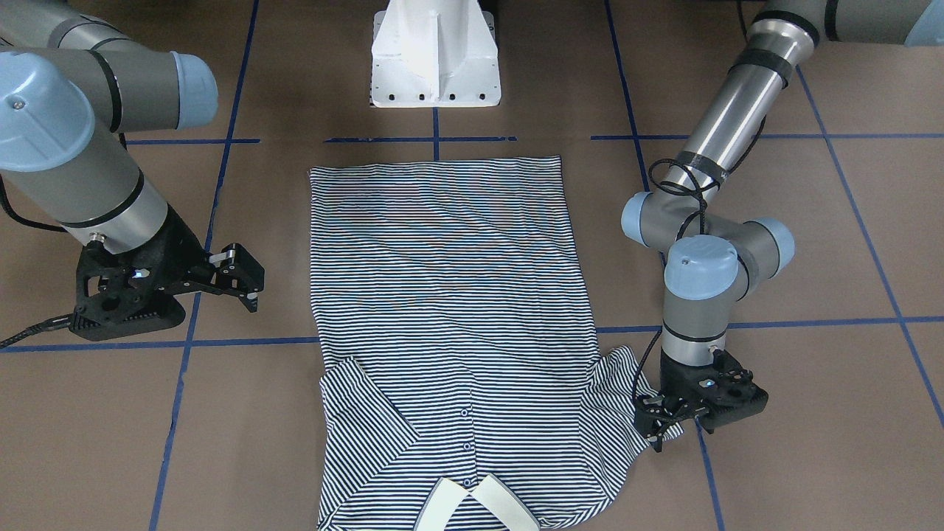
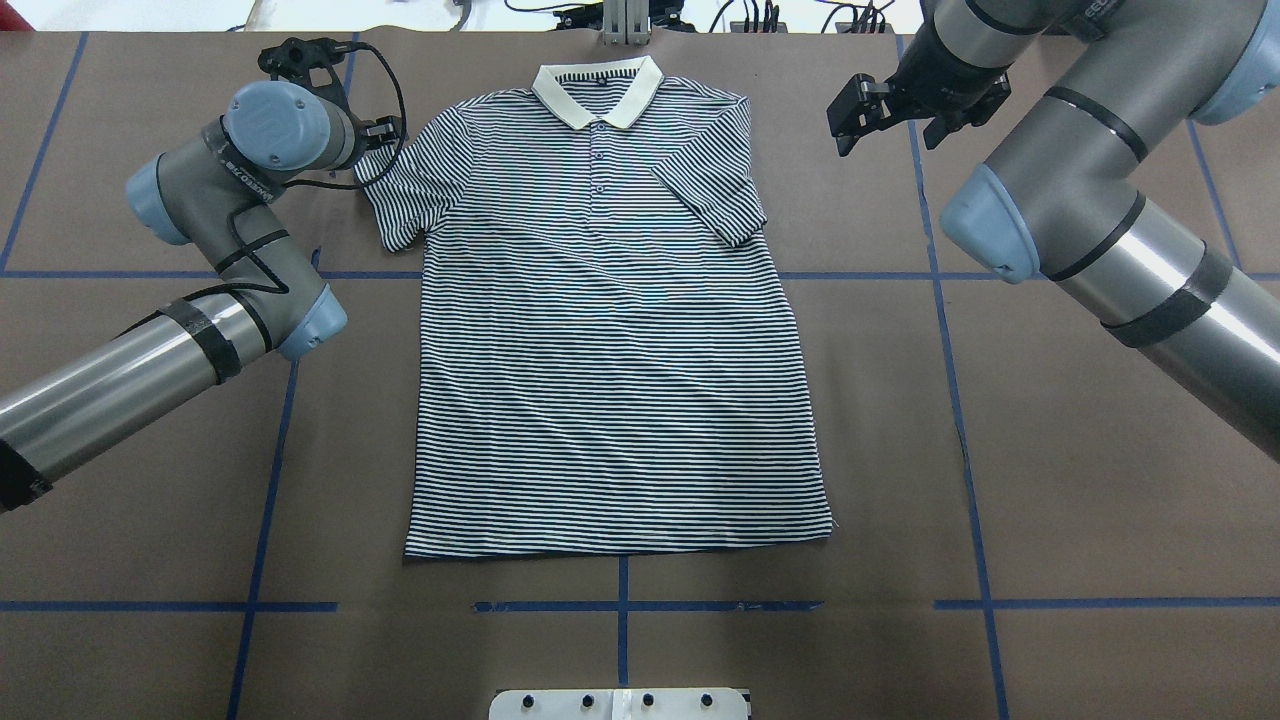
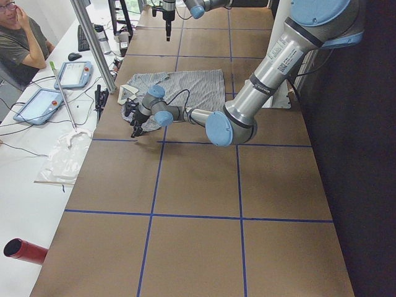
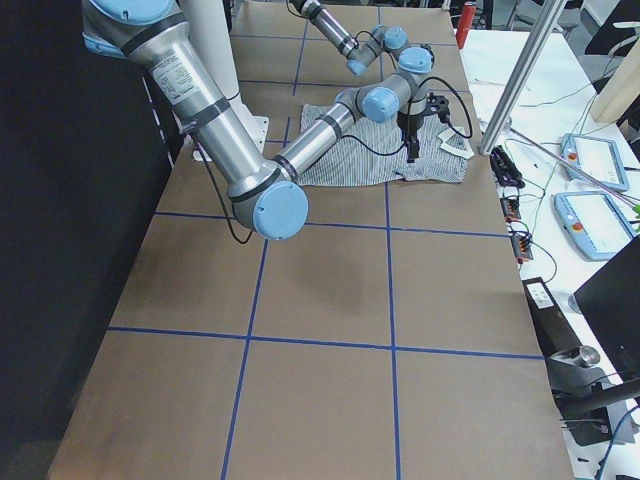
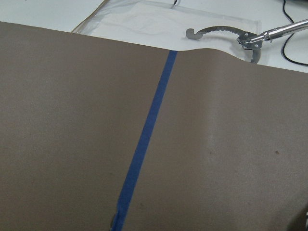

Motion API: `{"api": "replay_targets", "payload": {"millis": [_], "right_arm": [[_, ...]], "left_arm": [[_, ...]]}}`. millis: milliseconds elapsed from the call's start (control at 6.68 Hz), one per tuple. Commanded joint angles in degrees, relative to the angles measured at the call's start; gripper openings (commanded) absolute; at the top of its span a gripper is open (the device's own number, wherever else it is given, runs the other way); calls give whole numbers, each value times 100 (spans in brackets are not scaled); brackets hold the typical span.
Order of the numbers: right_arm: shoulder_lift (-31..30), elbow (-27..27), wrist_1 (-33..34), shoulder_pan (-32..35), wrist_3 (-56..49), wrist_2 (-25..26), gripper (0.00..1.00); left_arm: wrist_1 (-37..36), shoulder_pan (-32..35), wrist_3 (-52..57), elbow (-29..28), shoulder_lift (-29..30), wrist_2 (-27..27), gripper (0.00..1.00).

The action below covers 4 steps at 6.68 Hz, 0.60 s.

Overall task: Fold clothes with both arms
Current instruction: 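Raise the right gripper away while the left arm moves toward the shirt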

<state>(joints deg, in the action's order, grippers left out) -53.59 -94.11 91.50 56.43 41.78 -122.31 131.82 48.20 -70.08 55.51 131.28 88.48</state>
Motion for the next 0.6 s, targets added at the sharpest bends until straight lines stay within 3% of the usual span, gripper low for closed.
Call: {"api": "replay_targets", "payload": {"millis": [0,449], "right_arm": [[6,51,0,-9,6,5,100],[6,86,-18,-9,23,5,100]], "left_arm": [[1,-21,3,48,-33,11,91],[1,-91,-6,30,-24,11,88]]}}
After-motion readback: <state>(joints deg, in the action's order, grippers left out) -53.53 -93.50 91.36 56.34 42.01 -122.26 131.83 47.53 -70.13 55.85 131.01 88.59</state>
